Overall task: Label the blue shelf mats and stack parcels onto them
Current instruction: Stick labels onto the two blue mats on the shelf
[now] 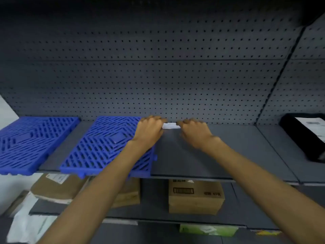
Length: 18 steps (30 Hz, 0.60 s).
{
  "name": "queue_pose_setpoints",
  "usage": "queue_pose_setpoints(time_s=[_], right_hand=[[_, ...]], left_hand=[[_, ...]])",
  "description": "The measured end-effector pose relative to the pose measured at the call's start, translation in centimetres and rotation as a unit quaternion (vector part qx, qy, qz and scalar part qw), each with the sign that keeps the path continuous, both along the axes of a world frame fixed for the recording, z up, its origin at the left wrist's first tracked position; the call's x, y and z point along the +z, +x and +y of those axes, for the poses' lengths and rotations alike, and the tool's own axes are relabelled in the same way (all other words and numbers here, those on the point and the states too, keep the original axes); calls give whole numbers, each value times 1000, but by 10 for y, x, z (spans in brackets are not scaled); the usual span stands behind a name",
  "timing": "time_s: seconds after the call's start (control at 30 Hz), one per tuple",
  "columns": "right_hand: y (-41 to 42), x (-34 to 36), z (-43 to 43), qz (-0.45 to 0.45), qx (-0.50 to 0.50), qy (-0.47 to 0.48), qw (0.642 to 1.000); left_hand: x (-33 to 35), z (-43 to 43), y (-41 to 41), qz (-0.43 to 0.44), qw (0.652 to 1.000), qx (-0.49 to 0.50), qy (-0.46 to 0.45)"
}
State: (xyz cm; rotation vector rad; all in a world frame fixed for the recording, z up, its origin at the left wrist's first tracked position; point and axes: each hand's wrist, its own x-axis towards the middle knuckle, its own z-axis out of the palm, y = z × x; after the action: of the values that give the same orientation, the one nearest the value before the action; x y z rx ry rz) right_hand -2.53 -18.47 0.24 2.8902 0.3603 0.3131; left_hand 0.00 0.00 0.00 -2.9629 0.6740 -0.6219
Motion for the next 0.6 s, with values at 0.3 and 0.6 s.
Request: queue_pose_setpoints(time_s=[0.3, 0.6], right_hand=[[69, -52, -6, 44, -22, -28, 998], [103, -71, -7, -16, 26, 10, 999]], left_hand=[[-33, -12, 76, 51, 996, -58, 38], [-52, -10, 114, 66, 993, -94, 39]])
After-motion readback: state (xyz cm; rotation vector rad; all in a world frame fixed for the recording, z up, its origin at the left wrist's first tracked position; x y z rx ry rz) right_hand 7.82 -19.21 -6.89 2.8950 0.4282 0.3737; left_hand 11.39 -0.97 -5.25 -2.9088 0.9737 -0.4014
